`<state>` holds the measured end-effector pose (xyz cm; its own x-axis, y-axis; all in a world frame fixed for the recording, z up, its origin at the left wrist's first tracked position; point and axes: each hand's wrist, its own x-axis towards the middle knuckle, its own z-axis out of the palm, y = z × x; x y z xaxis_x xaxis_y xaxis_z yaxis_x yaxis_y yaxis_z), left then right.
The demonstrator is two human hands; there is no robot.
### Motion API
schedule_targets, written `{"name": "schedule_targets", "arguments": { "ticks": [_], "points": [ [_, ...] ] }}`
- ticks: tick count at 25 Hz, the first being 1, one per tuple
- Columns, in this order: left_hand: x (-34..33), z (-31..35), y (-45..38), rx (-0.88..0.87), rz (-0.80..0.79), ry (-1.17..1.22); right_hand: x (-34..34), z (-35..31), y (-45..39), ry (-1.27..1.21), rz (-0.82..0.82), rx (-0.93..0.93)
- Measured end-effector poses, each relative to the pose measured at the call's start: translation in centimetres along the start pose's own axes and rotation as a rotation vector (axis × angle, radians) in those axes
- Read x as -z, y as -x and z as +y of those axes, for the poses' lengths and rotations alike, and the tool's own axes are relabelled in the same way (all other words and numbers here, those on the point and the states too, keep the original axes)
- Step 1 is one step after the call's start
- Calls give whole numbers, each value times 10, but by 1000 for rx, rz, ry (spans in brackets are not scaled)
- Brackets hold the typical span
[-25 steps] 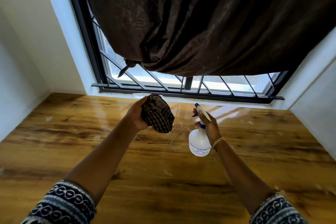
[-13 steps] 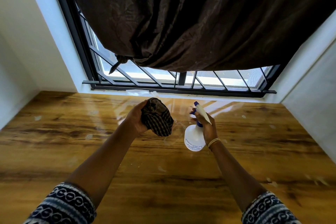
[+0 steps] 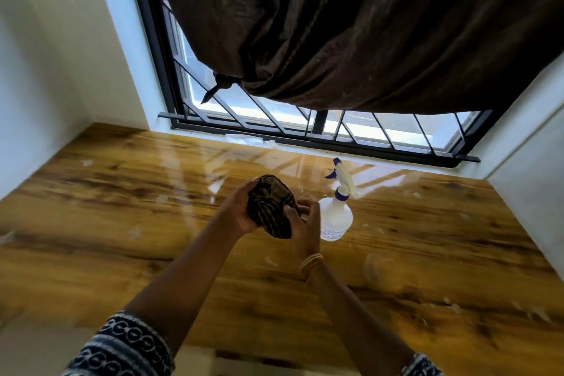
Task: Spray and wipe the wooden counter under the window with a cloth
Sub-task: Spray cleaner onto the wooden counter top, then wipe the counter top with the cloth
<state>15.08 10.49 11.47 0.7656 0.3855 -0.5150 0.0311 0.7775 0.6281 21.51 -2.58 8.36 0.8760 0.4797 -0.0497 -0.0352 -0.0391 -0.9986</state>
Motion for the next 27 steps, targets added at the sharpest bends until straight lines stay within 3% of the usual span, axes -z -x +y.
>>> {"name": "schedule_targets", "arguments": {
  "ticks": [3,7,9,12,17,19,21,24,27],
  "points": [
    [16,-1,15,-55,-60,26,-29,-14,-3,-208,-260,-285],
    [50,11,38,-115,29,47,-45,-27,-8,-92,-666,-541],
    [69,23,47,-130,110,43,-55,-31,-14,-20,-841,-576],
    [95,45,58,-145,129,2,-88,-35,-17,58,-858,-453],
    [153,84,65,-54,233,-220,-160,-35,-21,-81,-737,-285],
    [183,100,67,-32,278,-224,-194,-36,-24,-121,-730,-253],
    [206,115,70,-54,209,-152,-226,-36,-27,-95,-713,-235],
    [237,141,74,-91,43,-17,-277,-27,-28,-95,-776,-311],
    [268,163,77,-134,26,30,-315,-16,-23,-273,-916,-540]
  ]
}}
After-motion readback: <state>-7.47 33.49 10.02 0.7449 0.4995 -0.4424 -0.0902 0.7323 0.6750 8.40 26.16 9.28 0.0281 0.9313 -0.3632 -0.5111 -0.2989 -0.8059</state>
